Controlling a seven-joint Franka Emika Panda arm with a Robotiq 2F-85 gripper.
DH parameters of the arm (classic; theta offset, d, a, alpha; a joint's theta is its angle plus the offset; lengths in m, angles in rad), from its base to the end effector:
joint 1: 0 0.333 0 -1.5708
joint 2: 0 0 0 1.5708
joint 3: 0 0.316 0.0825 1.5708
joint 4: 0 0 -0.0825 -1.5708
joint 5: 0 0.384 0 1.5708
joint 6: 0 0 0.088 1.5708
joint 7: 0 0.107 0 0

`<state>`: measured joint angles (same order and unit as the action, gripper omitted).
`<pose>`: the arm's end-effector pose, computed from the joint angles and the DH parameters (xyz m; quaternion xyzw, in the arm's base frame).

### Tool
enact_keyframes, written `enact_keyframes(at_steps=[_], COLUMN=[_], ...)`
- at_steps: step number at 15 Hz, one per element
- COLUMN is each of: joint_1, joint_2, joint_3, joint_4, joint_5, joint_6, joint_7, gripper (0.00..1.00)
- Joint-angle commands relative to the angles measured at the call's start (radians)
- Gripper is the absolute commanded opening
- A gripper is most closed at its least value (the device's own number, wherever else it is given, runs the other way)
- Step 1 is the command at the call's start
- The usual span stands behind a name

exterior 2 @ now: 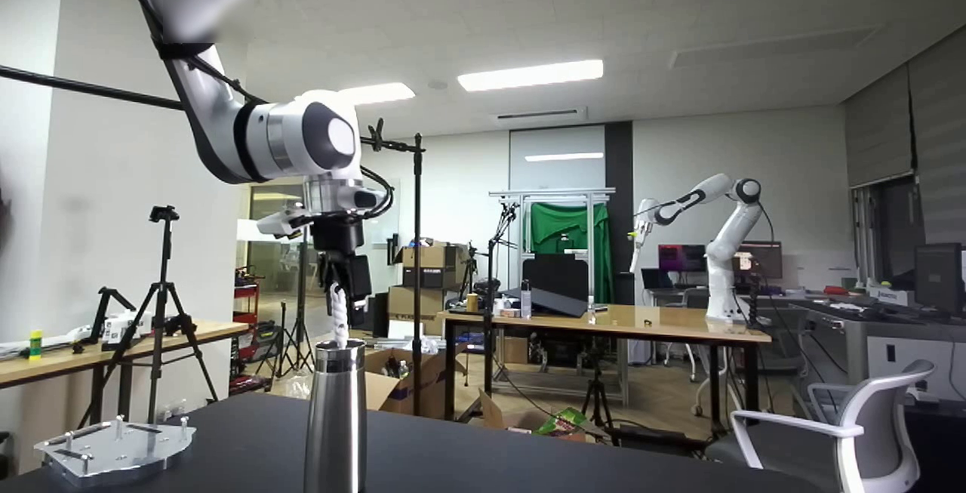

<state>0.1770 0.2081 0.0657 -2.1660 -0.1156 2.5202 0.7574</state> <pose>0.5576 0.1386 0.3132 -0.9741 0.2117 -0.0789 0.0086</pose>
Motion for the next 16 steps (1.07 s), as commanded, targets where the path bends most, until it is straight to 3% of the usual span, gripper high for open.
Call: enact_keyframes(at_steps=[1, 2, 3, 4, 14, 16], joint_1=[0.012, 0.012, 0.012, 0.013, 0.018, 0.025], joint_2=[-0.034, -0.036, -0.037, -0.038, -0.036, -0.039], joint_3=[-0.009, -0.010, -0.010, -0.010, -0.008, -0.011], joint_4=[-0.033, -0.034, -0.036, -0.037, -0.020, -0.008], joint_5=[0.013, 0.008, 0.007, 0.006, -0.019, -0.049], joint_6=[0.011, 0.011, 0.012, 0.014, -0.038, -0.069], joint_7=[0.045, 0.044, 0.045, 0.046, 0.013, 0.010], gripper=[1.00, 1.00, 0.75, 0.75, 0.05, 0.00])
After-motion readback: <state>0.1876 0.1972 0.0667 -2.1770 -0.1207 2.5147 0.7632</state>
